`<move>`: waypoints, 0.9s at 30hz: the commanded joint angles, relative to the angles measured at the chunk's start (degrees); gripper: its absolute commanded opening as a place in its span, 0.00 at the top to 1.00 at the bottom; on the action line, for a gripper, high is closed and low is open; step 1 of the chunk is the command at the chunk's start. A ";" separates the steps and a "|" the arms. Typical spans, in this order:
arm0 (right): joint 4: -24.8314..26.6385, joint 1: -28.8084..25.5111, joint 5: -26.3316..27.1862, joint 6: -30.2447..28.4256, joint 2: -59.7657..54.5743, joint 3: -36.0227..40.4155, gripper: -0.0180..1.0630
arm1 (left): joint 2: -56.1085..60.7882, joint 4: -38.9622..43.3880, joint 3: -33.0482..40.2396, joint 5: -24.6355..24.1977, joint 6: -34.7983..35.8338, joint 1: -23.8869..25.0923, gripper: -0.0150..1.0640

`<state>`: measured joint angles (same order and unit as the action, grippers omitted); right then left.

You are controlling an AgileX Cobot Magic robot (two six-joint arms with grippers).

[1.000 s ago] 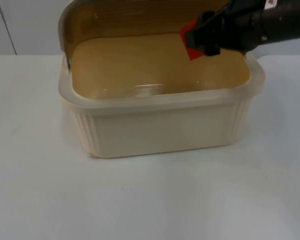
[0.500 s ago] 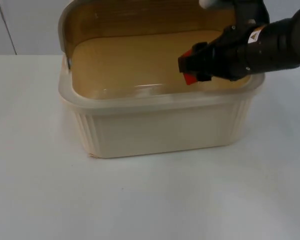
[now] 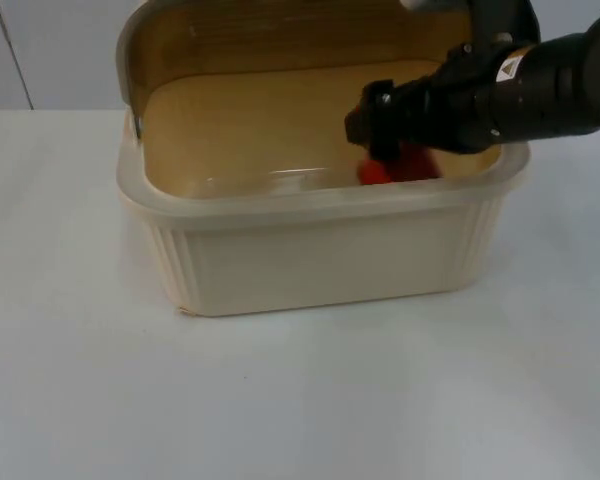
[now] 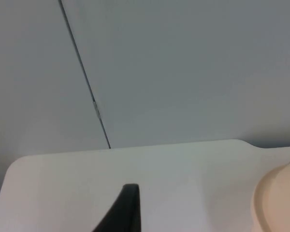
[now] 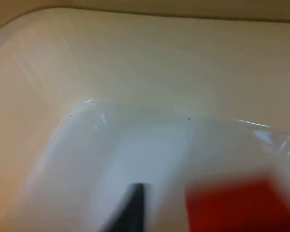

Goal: Open the box lid with the left hand, place the block into the box with the right hand, then close the box lid with the left hand.

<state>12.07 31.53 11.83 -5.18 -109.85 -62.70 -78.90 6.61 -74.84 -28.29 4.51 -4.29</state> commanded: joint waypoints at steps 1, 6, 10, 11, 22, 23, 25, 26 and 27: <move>-0.51 0.38 -0.62 -0.57 0.14 0.22 0.02 | -0.01 0.26 0.25 -0.05 0.23 -0.31 0.02; 0.20 0.73 -4.40 -0.39 0.85 0.22 0.02 | -0.01 0.26 0.25 -0.05 0.23 -0.31 0.02; 0.09 1.17 -8.17 -0.39 3.69 0.22 0.02 | -0.01 0.26 0.25 -0.05 0.23 -0.31 0.02; 0.09 1.17 -10.19 -0.39 4.81 0.22 0.02 | -0.01 0.26 0.25 -0.05 0.23 -0.31 0.02; -0.02 1.17 -28.41 -0.39 19.03 0.22 0.02 | -0.01 0.05 0.25 -0.05 0.23 -0.31 0.02; -0.53 1.17 -29.52 -0.39 20.42 0.22 0.02 | -0.01 -0.02 0.25 -0.05 0.23 -0.31 0.02; -3.03 1.17 -30.87 -0.39 23.68 0.22 0.02 | -0.01 -0.02 0.25 -0.05 0.23 -0.31 0.02; -3.40 1.05 -30.85 -0.39 25.39 0.22 0.02 | -0.01 -0.02 0.25 -0.05 0.23 -0.31 0.02; -3.40 0.43 -30.72 -0.28 26.85 0.22 0.02 | -0.01 -0.02 0.25 -0.05 0.23 -0.31 0.02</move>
<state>10.05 32.35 -18.27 -5.18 -86.74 -62.70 -78.90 6.72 -74.84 -28.29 4.51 -4.29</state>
